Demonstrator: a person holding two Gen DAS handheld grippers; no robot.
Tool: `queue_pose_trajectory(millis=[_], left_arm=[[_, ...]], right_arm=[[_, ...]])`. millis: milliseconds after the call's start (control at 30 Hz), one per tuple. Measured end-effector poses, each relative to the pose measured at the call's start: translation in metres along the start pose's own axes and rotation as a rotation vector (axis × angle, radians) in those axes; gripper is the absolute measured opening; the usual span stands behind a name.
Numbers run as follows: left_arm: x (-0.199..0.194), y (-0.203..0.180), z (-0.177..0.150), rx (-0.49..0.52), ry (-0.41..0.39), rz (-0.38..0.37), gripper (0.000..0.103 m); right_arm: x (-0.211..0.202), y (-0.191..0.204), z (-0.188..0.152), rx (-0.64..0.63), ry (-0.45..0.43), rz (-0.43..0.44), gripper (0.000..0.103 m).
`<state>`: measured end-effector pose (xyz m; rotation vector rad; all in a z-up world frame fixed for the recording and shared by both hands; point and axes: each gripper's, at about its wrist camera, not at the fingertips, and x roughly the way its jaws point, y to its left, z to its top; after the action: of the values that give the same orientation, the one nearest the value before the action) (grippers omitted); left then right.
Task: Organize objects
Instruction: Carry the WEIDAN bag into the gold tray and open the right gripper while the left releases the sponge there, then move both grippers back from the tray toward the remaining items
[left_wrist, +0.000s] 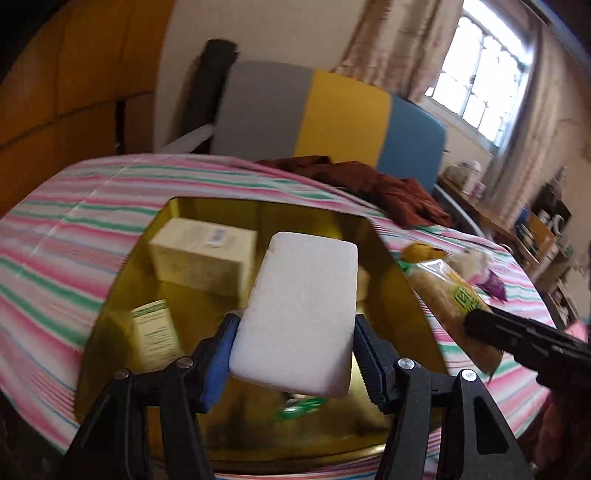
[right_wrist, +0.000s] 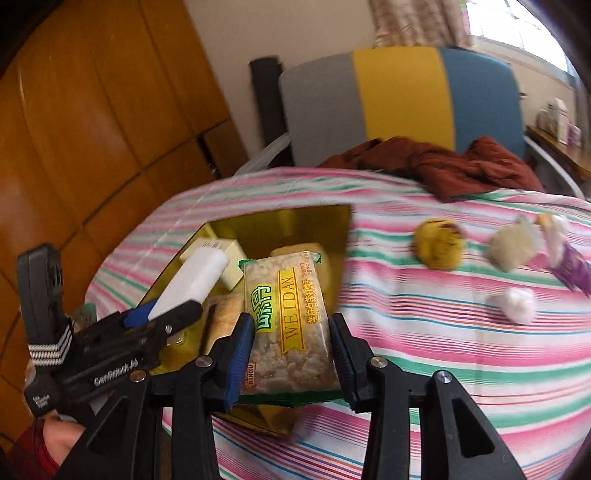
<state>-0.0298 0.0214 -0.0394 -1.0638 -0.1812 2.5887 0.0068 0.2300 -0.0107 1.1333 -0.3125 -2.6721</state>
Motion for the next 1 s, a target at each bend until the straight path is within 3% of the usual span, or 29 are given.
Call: queue_pose_trajectory(millis=[200,367,533,733,833,900,933,1000], left_arm=[[0.017,0.041,-0.001,-0.083,0.069,0.049,0.061],[0.022,0.044,-0.005,-0.067,0.089,0.087,0.061],[0.021,0.043,-0.008,-0.06,0.095,0.111,0.061],[0.025,0.048,-0.002,-0.04,0.115,0.239,0.061],[0.024,0.049,-0.002,-0.069,0.128,0.194,0.063],[0.02,0.043,-0.004,-0.07,0.128,0.163,0.07],[0.018,0.038,-0.004,-0.061,0.124,0.165,0.082],[0.017,0.032,-0.005,-0.041,0.108,0.209,0.092]], right_arm=[[0.036,0.02,0.006,-0.011,0.063,-0.012,0.042],[0.059,0.02,0.006,0.025,0.113,-0.036,0.044],[0.049,0.02,0.002,0.032,0.096,-0.037,0.045],[0.033,0.017,-0.005,0.048,0.071,-0.011,0.045],[0.03,0.017,-0.006,0.055,0.067,-0.005,0.045],[0.028,0.016,-0.007,0.062,0.063,0.01,0.045],[0.026,0.016,-0.007,0.063,0.062,0.011,0.045],[0.024,0.015,-0.007,0.063,0.057,0.017,0.045]])
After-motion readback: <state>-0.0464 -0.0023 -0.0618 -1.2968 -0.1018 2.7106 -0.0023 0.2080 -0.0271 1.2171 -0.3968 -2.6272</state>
